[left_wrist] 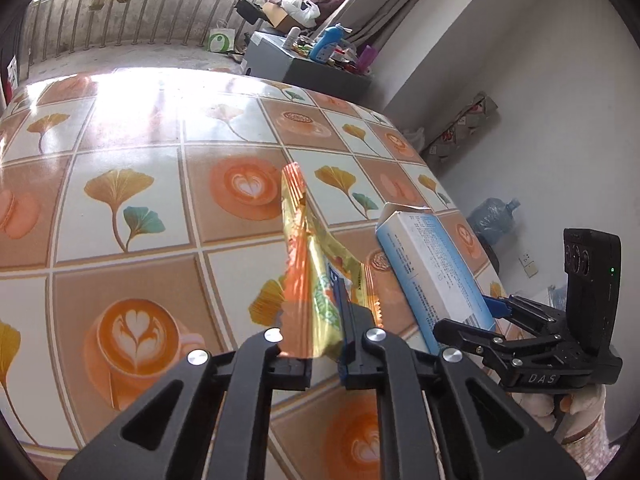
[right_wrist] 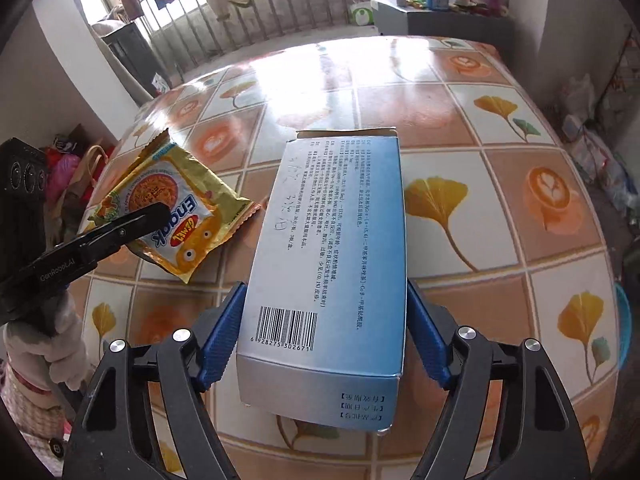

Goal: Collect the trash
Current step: 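Close right tool on the medicine box while left tool grasps the Enaak snack bag, then lift the box and snack bag and carry them toward the wastebasket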

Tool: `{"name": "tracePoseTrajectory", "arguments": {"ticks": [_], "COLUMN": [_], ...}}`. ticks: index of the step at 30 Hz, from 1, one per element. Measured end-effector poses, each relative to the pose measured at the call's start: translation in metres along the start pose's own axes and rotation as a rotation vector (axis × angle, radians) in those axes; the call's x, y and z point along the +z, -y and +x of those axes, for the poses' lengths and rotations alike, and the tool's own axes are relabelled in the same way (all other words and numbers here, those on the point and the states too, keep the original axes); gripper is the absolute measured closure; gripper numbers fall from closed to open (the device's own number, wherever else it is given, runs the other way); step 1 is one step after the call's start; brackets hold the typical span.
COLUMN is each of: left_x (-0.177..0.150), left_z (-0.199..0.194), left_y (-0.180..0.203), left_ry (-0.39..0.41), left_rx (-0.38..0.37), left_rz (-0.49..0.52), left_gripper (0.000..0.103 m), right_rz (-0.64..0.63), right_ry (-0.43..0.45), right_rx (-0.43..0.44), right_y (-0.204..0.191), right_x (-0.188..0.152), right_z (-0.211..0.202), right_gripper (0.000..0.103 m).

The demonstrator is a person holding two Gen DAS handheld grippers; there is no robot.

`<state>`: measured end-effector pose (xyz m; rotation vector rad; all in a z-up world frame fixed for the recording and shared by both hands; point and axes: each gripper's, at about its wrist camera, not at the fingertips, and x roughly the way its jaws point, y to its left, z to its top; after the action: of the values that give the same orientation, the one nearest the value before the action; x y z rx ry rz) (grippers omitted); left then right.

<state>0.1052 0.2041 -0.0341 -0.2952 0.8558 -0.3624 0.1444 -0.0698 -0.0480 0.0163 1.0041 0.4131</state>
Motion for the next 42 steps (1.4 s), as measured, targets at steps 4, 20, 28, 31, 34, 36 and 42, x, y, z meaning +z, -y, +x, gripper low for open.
{"name": "tracePoseTrajectory", "arguments": {"ticks": [4,20,28,31,34,36,42], "left_x": [-0.009,-0.014,-0.018,-0.020,-0.021,-0.021,-0.021], "left_z": [0.002,0.036,0.039,0.041,0.042,0.043,0.043], "left_y": [0.023,0.042,0.056,0.061,0.064,0.065,0.067], "left_ry": [-0.064,-0.106,-0.072,-0.060,-0.058,-0.059,-0.063], "left_rx": [-0.032,0.047,0.137,0.173,0.190,0.197,0.200], "left_rz": [0.086,0.129,0.213,0.247,0.263,0.270,0.264], "left_gripper": [0.095,0.094,0.094,0.094,0.094,0.094,0.096], "right_rz": [0.062,0.172,0.182,0.178,0.174,0.172,0.177], "right_ry": [-0.005,0.080,0.112,0.114,0.114,0.116,0.118], "right_rx": [-0.065,-0.111,-0.117,-0.119,-0.119,-0.119,-0.114], "right_y": [0.024,0.045,0.046,0.045,0.045,0.046,0.047], "right_x": [-0.029,-0.048,-0.050,-0.050,-0.051,-0.051,-0.051], "right_z": [-0.020,-0.026,-0.028,-0.028,-0.028,-0.029,-0.030], "right_gripper": [0.030,0.024,0.024,0.025,0.025,0.026,0.029]}}
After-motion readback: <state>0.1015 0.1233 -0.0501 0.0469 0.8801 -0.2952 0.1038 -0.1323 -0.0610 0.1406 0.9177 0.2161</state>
